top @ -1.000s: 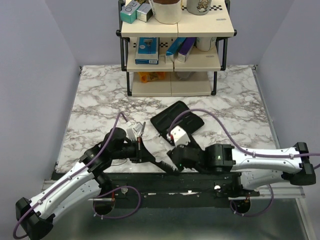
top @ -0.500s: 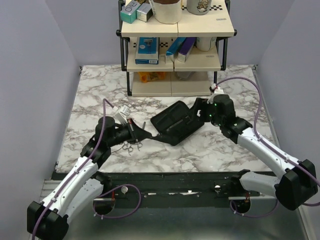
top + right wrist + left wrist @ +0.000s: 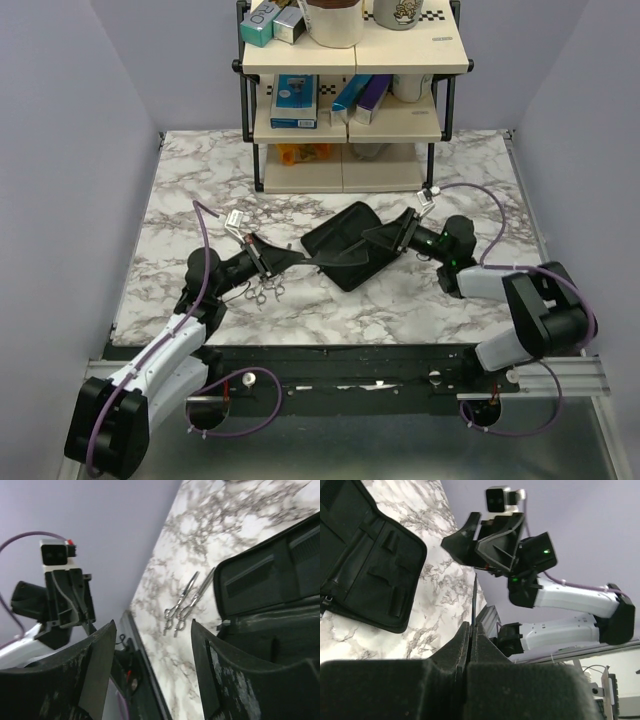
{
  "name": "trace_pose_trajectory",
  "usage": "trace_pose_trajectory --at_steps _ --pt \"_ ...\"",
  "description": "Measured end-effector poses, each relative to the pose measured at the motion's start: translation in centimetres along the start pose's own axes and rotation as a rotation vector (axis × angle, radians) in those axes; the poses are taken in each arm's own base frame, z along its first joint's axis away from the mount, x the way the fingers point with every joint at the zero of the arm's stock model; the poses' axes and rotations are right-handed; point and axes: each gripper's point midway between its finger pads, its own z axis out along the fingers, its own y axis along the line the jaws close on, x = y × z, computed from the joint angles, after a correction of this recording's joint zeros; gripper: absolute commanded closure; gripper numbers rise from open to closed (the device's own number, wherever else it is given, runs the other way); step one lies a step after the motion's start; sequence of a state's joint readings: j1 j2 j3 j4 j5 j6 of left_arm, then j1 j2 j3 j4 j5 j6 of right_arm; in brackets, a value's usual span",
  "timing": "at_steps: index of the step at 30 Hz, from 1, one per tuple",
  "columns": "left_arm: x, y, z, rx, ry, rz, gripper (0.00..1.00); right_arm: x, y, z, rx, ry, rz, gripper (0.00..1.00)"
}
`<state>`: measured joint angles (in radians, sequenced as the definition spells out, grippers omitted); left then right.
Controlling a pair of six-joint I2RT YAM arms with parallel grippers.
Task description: Sort the hair-cutting tools
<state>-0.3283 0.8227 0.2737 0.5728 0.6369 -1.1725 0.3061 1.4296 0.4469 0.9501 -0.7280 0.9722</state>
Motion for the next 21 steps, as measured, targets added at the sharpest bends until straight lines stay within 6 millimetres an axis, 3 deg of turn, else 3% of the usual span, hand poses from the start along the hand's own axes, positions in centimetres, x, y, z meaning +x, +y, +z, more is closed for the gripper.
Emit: trace_pose_trajectory --at_steps 3,7,12,21 --pt "-0.4 -0.4 0.1 0.029 -0.015 0.004 1.0 1.3 -1.0 0.4 -0.029 0.028 0.143 0.39" --pt "-1.1 -1.6 0.1 0.079 -0.046 0.046 1.0 2.5 -2.1 0.3 -0.02 0.048 0.257 0.37" --pt "-1.5 -2.2 0.2 0.11 -0.064 0.077 1.0 2.3 -0.8 -0.2 -0.058 0.028 0.249 0.35" --pt "-1.4 -0.5 0.7 0.1 -0.077 0.066 1.0 -0.3 2.0 0.2 -0.135 -0.025 0.194 0.35"
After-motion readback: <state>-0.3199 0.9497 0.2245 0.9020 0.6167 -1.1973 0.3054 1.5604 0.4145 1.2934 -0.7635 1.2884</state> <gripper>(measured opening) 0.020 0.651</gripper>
